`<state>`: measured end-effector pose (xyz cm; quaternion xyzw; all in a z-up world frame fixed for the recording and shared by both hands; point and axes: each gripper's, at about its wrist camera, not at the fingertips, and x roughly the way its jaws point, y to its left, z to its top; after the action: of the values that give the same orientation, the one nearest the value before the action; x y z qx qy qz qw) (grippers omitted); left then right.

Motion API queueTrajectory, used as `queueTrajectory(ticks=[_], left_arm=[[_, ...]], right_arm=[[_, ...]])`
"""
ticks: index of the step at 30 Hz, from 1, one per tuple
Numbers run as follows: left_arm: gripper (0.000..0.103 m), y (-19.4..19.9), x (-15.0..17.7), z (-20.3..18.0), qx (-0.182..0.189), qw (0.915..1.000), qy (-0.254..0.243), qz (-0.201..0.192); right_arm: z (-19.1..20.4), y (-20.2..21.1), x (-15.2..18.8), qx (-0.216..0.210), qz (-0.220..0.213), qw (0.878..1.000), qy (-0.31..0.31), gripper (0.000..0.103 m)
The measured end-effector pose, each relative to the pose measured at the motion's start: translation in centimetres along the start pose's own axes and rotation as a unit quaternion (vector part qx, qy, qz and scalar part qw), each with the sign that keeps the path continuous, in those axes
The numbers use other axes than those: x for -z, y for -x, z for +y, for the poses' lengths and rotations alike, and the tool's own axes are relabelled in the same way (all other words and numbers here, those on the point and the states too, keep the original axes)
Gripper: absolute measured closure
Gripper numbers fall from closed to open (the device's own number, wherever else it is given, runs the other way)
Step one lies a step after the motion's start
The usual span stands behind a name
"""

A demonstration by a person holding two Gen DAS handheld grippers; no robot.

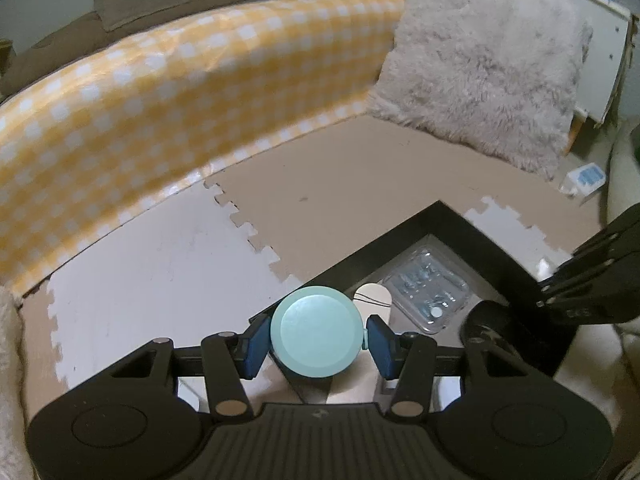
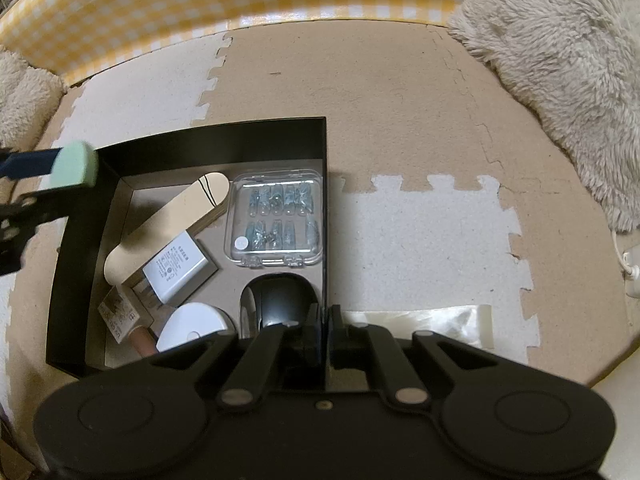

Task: Organize rigid objects
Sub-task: 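Carry the green case over the black box with the left gripper, then lower the green case into the box and open the left gripper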

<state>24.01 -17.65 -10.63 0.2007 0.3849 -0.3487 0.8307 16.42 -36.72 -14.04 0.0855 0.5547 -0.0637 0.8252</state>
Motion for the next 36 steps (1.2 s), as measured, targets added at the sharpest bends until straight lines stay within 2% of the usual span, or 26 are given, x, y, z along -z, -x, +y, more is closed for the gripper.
queueTrajectory(ticks=[9,12,17,21,27,29,36], left_arm=[[0.050,-2.7,0.2,-0.8,-0.013,0.9992,-0.031,0.021],[0.049,-2.8,0.3,-0.8,-0.021,0.9991,-0.034,0.012],[0.034,-2.2,0.2,-0.9,-0.008,0.9997,-0.022,0.009],[0.027,-1.4,0.6,-1.2,-0.008,0.9995,-0.029,0.013],[0.016,-0.1,1.3,-1.3,0.009,0.9997,-0.011,0.022],[0.009,0.3,1.5,-1.5,0.010,0.9997,-0.006,0.023],[0.000,1.9,2.0,-2.2,0.013,0.9997,-0.002,0.019]], right_arm=[[-0.1,0.0,0.0,-0.004,0.000,1.000,-0.004,0.099],[-0.1,0.0,0.0,-0.004,0.000,1.000,-0.004,0.099],[0.0,0.0,0.0,-0.003,0.001,1.000,-0.003,0.099],[0.1,0.0,0.0,-0.001,0.001,1.000,-0.001,0.099],[0.1,0.0,0.0,0.001,0.001,1.000,-0.001,0.099],[0.1,0.0,0.0,0.001,0.001,1.000,0.000,0.099],[0.1,-0.1,0.0,0.001,0.001,1.000,0.001,0.099]])
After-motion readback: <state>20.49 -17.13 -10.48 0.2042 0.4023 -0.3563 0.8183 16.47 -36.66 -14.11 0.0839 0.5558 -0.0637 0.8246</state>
